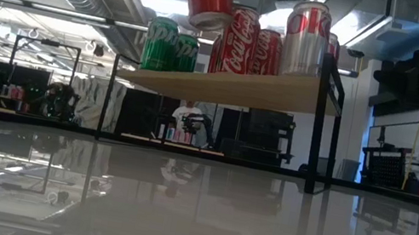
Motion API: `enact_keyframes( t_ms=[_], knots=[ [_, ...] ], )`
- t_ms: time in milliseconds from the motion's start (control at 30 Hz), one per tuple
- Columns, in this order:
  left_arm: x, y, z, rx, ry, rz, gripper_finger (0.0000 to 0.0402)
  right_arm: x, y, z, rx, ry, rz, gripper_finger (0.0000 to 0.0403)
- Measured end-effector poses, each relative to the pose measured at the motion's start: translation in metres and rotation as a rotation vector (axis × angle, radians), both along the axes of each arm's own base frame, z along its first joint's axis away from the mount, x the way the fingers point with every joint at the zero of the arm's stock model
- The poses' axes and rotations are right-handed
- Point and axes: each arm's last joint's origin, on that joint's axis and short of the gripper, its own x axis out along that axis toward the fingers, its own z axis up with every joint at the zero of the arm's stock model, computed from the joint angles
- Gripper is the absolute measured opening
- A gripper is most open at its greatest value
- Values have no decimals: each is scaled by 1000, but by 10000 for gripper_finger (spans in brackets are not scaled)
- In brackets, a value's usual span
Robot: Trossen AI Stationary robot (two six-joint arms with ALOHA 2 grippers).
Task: Place canned beverage on shelf
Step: Put the red-black soda can on the shelf aligned with the other red-black soda can
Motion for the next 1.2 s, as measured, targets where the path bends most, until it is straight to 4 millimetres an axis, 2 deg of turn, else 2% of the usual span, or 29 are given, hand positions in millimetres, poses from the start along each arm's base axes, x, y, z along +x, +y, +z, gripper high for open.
enact_keyframes(
  t_ms=[533, 933, 1200],
  knots=[
    [-3, 26, -1, 54, 15, -38, 285, 0, 0, 0, 0, 0, 0, 349],
    [-12, 45, -25, 51, 137, -22, 285, 0, 0, 0, 0, 0, 0, 349],
    [-15, 66, -36, 61, 183, -34, 285, 0, 0, 0, 0, 0, 0, 349]
  ],
)
